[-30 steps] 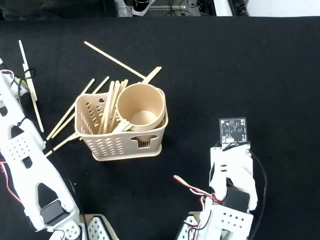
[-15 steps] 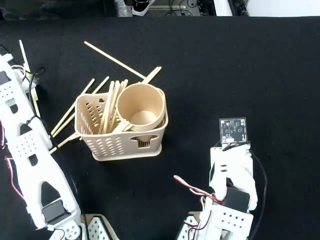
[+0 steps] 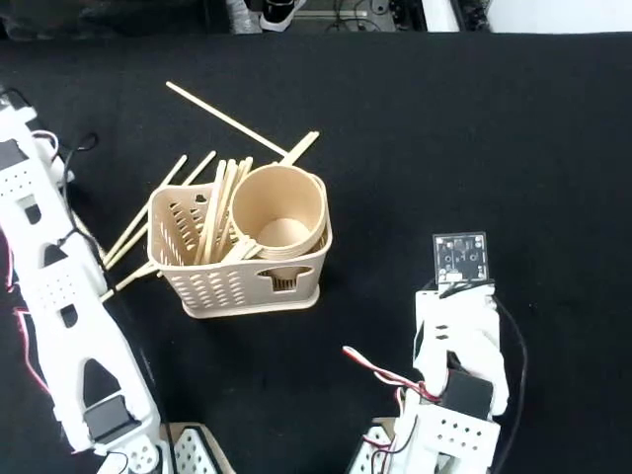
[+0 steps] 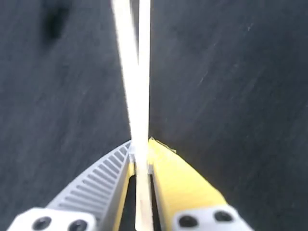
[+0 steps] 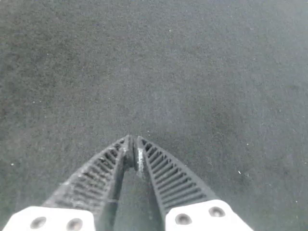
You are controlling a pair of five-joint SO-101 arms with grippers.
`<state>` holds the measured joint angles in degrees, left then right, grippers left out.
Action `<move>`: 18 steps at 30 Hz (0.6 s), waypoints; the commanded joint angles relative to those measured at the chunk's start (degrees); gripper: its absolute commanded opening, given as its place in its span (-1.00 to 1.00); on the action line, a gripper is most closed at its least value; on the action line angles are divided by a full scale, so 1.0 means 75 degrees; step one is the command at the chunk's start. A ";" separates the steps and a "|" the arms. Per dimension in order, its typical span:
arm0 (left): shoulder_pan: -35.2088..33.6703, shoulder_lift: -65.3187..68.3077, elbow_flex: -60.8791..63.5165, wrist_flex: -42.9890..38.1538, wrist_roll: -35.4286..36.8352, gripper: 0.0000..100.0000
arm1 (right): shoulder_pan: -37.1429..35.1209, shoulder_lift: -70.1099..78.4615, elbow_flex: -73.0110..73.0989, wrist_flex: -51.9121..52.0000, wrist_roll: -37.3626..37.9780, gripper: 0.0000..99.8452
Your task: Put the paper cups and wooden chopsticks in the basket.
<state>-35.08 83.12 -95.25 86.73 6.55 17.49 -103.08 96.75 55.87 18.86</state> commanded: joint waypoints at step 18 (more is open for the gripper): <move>-0.0651 -0.4278 -0.0006 0.1887 -0.0059 -0.94 | -0.0105 -0.0322 -0.0018 0.0035 0.0059 -0.97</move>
<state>-38.68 60.53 -93.76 100.53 6.11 17.49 -103.08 96.75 55.87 18.86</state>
